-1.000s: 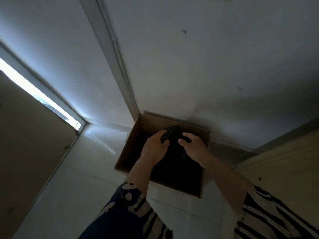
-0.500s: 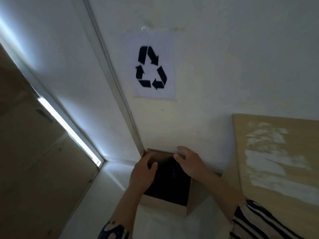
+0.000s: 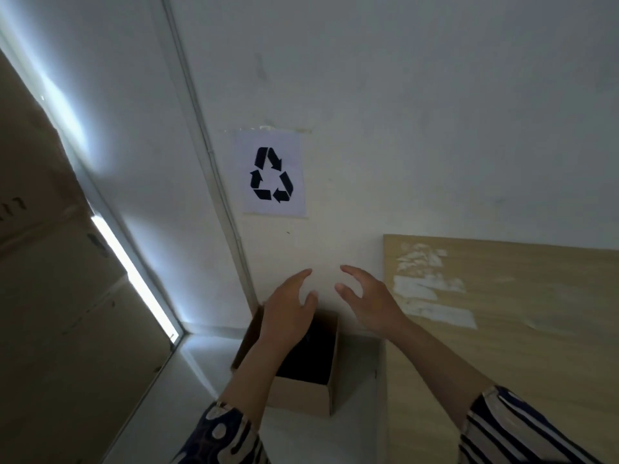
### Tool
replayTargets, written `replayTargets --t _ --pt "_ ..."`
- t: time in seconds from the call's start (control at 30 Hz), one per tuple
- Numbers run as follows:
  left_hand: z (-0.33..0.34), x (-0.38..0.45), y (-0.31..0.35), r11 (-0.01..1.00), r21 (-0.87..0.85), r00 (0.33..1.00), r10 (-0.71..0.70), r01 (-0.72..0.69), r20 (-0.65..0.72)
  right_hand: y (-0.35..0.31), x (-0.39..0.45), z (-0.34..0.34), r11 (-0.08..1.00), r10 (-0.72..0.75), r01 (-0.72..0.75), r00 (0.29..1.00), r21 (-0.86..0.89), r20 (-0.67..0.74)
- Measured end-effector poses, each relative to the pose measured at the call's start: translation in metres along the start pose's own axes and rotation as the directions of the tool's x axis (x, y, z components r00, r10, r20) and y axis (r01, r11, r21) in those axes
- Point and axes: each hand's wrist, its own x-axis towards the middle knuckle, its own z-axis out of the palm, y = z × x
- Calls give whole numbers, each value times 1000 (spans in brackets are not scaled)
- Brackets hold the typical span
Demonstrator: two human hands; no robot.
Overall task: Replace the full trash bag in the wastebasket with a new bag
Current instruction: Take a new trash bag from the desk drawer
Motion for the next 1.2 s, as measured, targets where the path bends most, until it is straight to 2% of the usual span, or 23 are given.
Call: replayTargets --t 0.33,0.53,0.6,0.7,0.93,1.2 --pt "56 -97 84 963 29 957 265 -270 116 38 -136 -82 996 69 -57 977 67 -203" --pt "139 -147 145 939 0 929 340 -343 149 99 -219 -140 986 142 -109 948 129 -284" --pt "172 -163 171 944 -41 933 330 -328 145 126 -249 -164 980 166 -124 940 153 -298" --pt "226 -192 214 943 -88 931 331 -321 151 170 -296 -208 984 165 -138 940 108 -300" --pt "337 -236 300 906 -80 858 421 -417 293 261 -380 -302 966 246 -258 902 13 -354" --pt "448 -236 362 862 -34 749 458 -506 479 357 -432 -374 894 402 -449 810 -10 -427"
